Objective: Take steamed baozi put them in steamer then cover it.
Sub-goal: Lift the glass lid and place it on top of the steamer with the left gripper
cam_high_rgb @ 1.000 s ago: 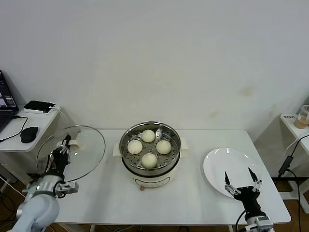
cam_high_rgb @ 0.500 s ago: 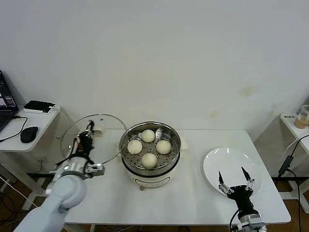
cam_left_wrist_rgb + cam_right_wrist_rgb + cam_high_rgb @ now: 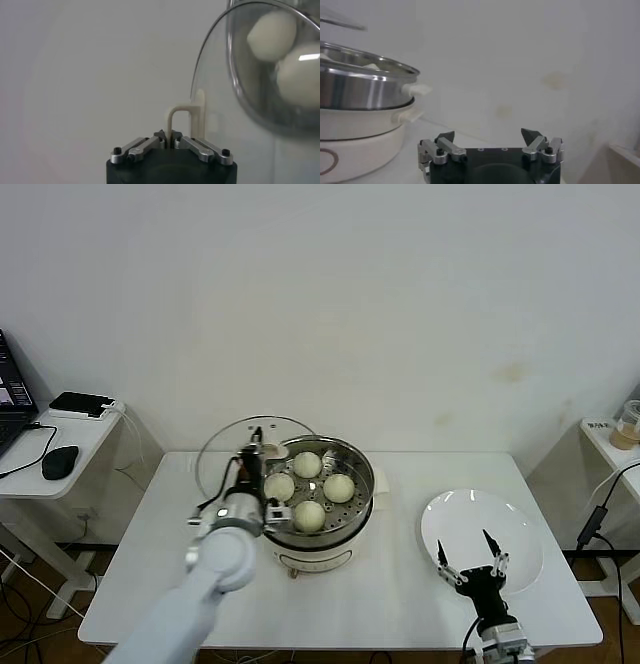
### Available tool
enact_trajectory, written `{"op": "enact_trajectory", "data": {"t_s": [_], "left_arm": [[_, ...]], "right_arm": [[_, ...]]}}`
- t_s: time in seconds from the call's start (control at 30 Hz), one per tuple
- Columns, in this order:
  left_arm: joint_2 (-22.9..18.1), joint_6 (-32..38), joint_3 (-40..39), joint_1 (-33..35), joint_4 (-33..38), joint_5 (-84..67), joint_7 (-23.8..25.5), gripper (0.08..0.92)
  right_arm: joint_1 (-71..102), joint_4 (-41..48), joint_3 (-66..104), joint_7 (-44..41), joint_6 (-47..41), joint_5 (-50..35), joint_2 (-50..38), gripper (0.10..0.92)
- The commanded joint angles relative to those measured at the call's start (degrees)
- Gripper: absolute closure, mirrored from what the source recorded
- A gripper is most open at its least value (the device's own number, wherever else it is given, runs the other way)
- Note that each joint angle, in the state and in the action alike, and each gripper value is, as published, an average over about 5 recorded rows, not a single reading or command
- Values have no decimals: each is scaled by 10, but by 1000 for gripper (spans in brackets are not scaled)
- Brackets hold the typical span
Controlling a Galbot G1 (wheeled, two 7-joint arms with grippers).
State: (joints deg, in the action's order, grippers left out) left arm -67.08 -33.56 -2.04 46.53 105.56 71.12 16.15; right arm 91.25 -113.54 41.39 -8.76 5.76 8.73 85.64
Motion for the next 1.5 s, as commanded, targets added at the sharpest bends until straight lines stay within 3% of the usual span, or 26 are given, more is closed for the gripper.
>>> {"op": "enact_trajectory", "data": {"t_s": [0.03,0.33,1.5], "left_arm": [[-134,-14,-63,-36,-64,77,25,866],[-150,-8,-63,-19,-82,96,23,866],[-149,10,-19,22,-73,116,21,866]], "right_arm": [[-2,5,-6,0,1,11,3,203],[-1,6,-5,0,2,11,1,203],[3,4,-15,-2,1,11,-4,203]]}}
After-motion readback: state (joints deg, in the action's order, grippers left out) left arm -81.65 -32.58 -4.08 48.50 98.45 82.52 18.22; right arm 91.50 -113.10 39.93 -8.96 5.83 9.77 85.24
